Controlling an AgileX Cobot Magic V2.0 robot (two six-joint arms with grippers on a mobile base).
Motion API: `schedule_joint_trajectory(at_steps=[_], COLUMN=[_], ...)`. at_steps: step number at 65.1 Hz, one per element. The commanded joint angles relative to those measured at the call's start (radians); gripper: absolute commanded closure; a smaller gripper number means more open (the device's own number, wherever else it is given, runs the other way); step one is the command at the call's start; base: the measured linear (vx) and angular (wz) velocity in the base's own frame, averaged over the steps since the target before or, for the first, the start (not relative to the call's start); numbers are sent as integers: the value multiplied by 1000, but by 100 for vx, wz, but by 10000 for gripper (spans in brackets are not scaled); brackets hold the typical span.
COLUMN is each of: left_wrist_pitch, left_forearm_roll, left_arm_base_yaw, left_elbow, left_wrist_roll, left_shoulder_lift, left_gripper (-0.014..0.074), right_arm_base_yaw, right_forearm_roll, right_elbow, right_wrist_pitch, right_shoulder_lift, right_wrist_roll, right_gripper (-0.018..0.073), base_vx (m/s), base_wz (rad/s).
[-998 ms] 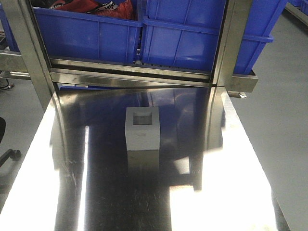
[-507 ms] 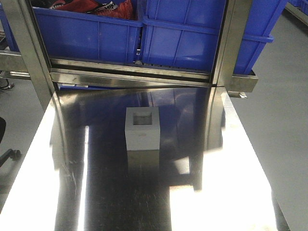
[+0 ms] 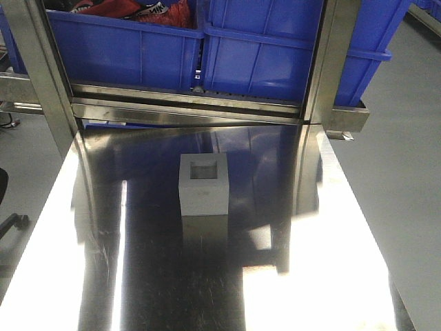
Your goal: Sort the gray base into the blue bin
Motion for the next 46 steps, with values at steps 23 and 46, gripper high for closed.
schedule_joint_trajectory(at_steps=[23,46], left_wrist_pitch=[198,195], left_forearm_roll=[-10,-10], left_arm_base_yaw=[-1,-1], left_elbow=[-447,-453], left_wrist_roll=[145,142], left_shoulder_lift=[504,536], left_gripper=[602,392], right_arm_base_yaw=[0,0], right_forearm_roll=[-6,-6], right_elbow=[-4,-4], right_wrist_pitch=[-78,-78], right_shoulder_lift=[-9,-9], right_wrist_roll=[-7,-7], right_gripper=[564,564], base_vx=[0,0], base_wz=[0,0])
